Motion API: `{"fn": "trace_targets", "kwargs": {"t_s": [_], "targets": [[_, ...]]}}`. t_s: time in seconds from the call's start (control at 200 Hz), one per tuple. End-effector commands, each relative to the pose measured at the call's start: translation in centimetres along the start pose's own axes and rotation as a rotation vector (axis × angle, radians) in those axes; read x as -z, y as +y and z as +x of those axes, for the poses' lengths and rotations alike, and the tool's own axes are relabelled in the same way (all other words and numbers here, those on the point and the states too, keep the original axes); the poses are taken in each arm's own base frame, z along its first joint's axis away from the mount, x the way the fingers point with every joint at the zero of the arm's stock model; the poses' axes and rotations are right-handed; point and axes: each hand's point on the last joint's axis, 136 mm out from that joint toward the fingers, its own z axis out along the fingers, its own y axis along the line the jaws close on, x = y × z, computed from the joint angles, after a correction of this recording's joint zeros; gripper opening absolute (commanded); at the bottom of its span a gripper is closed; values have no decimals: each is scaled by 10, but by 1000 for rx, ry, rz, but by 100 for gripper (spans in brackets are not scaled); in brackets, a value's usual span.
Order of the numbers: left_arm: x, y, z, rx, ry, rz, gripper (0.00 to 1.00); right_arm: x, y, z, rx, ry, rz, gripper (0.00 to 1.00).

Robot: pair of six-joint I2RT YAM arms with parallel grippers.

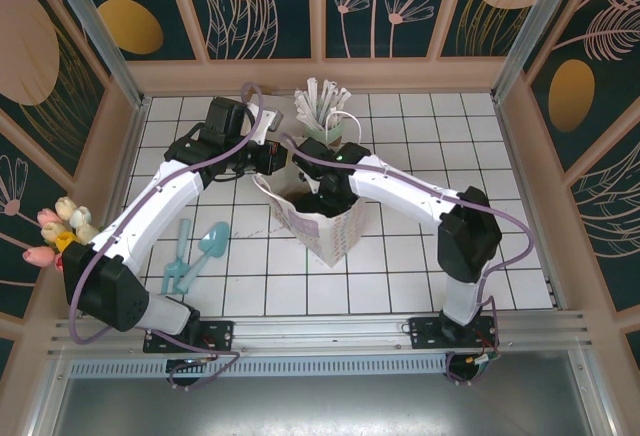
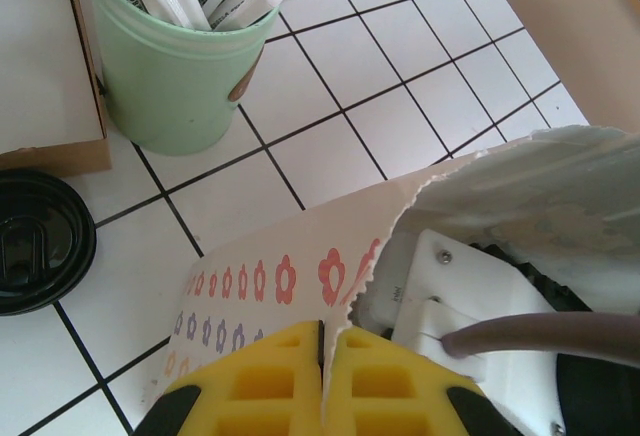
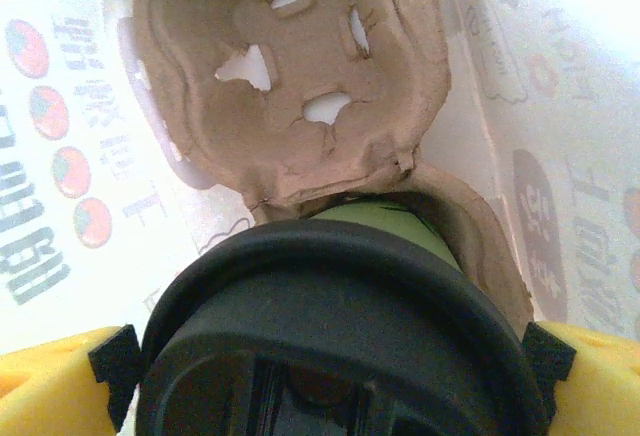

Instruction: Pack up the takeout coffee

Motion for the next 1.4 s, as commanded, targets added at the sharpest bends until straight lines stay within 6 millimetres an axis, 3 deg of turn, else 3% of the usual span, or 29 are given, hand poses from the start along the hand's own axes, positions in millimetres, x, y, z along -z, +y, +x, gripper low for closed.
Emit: {"fn": "trace_targets", "kwargs": {"t_s": [0.0, 0.265, 0.595, 0.871, 1.396], "targets": [[4, -1, 3, -17, 13, -11, 0, 29, 6, -9, 9, -79, -17, 99], [5, -1, 2, -22, 13, -15, 0, 29, -5, -8, 3, -70, 45, 99], [6, -1, 2, -25, 14, -18, 0, 38, 5, -12, 22, -87, -1, 99], [7, -1, 0, -25, 13, -19, 0, 39, 12, -3, 43, -58, -48, 99], [6, 0, 1, -22, 17, -20, 0, 49, 15, -4, 52, -73, -63, 98]]}}
